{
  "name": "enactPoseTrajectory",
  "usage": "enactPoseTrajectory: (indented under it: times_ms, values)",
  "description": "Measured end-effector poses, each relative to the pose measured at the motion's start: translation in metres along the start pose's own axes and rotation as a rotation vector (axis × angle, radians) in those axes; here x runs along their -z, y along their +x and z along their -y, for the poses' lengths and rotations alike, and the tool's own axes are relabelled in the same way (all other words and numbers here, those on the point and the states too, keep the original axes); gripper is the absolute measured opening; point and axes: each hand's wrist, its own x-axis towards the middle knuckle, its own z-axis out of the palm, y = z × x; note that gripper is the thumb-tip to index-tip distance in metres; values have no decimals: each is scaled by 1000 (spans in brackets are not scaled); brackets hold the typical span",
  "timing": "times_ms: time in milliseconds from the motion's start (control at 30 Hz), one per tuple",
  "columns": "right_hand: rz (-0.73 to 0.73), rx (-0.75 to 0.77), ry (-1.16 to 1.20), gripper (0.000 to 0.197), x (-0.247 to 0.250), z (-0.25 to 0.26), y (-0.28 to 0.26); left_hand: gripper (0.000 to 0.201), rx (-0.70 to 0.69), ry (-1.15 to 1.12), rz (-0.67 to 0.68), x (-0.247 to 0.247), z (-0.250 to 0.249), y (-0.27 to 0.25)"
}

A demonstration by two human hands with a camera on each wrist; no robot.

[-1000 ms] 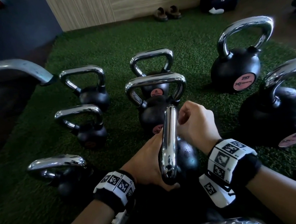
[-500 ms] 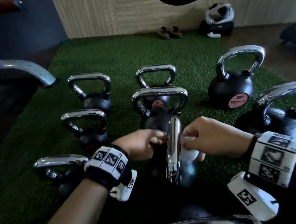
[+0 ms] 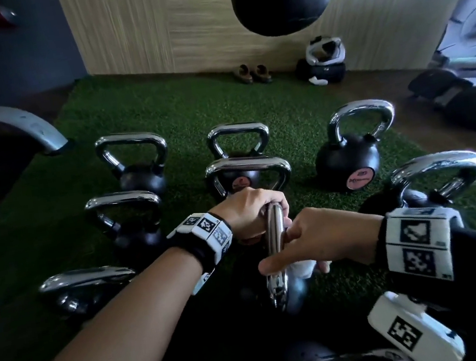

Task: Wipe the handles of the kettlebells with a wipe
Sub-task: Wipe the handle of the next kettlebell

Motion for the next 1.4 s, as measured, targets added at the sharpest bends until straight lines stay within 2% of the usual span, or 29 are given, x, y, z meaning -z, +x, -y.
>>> enactPoseTrajectory:
  times_ms: [167, 233, 333, 400, 467, 533, 633, 733, 1000, 1133, 1267, 1400]
  values:
    - [11, -64, -98, 33, 0, 4, 8, 35, 43, 6, -59, -6, 6, -4]
    - [13, -78, -156, 41, 0, 3, 13, 26, 64, -13, -99, -7, 8, -9]
    - [-59, -95, -246, 41, 4, -2, 17, 11, 128, -7, -213, -11, 17, -17]
    - [-107, -44, -338, 41, 10, -5, 17, 4, 208, 19, -306, -14, 24, -26]
    - [-157, 45, -453, 31, 18, -7, 13, 8, 290, 36, -386, -16, 28, -40]
    - [-203, 130, -537, 36, 27, -11, 8, 14, 342, 51, -473, -19, 29, -57]
    - [-294, 235, -575, 33, 36, -22, 7, 19, 391, 61, -577, -23, 26, -82]
    - [-345, 276, -556, 31, 42, -30, 14, 26, 429, 114, -640, -30, 19, -99]
    - [-447, 272, -461, 43, 38, -54, 22, 23, 430, 78, -599, -34, 9, -104]
    - [-465, 287, -407, 29, 32, -57, 16, 27, 393, 66, -594, -30, 7, -107]
    - [-471, 244, -479, 31, 38, -59, 5, 18, 367, 27, -513, -27, 6, -114]
    - [-584, 219, -471, 12, 48, -60, -30, 18, 389, -54, -493, -22, 7, -118]
